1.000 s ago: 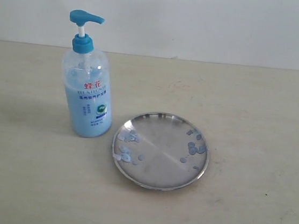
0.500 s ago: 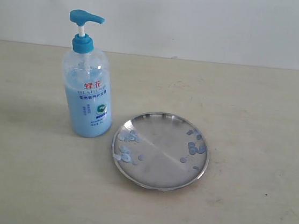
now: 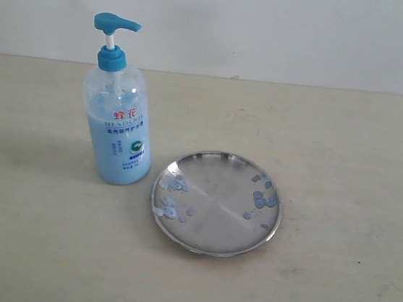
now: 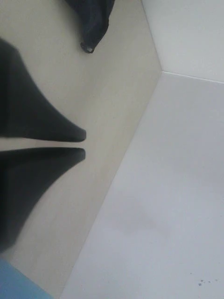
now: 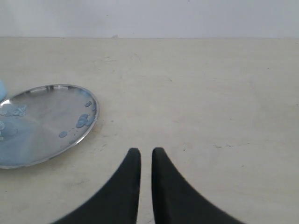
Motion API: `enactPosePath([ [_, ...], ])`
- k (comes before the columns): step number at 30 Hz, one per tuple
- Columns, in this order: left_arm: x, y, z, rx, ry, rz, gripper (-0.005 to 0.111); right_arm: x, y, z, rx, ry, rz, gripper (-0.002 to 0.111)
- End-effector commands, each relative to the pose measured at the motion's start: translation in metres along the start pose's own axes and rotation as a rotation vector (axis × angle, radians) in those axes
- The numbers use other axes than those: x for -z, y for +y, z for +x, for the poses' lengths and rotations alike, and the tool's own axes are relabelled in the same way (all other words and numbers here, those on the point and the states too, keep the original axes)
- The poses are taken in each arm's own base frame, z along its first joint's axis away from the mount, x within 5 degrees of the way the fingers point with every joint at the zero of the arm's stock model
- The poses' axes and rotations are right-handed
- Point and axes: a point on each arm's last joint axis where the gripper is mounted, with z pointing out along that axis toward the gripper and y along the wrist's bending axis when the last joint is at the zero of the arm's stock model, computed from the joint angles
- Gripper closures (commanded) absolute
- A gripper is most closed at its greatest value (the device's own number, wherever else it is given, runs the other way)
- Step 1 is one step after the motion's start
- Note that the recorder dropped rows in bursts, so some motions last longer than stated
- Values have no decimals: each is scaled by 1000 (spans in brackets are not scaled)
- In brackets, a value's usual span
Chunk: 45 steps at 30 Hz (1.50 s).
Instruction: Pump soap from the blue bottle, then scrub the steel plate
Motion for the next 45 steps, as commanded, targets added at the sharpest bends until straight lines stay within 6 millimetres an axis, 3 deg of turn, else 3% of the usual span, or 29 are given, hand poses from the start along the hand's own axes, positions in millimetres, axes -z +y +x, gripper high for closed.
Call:
enactPosePath([
  [1, 1, -3, -1, -20, -23, 36, 102, 0, 0, -2, 2, -19, 2, 109],
  [13, 1, -20, -5, -61, -59, 241, 102, 0, 0, -2, 2, -19, 2, 109],
  [17, 2, -13, 8, 45, 92, 180, 102, 0, 0, -2, 2, -19, 2, 109],
  [20, 5, -10, 22, -32, 241, 161, 102, 0, 0, -2, 2, -19, 2, 109],
  [23, 5, -11, 22, -181, 222, 182, 102, 0, 0, -2, 2, -19, 2, 109],
  [28, 6, -14, 23, -130, 232, 215, 102, 0, 0, -2, 2, -19, 2, 109],
  [32, 5, -15, 22, -252, 204, 226, 102, 0, 0, -2, 2, -19, 2, 109],
  [45, 4, -12, 19, -284, 167, 171, 102, 0, 0, -2, 2, -19, 2, 109],
])
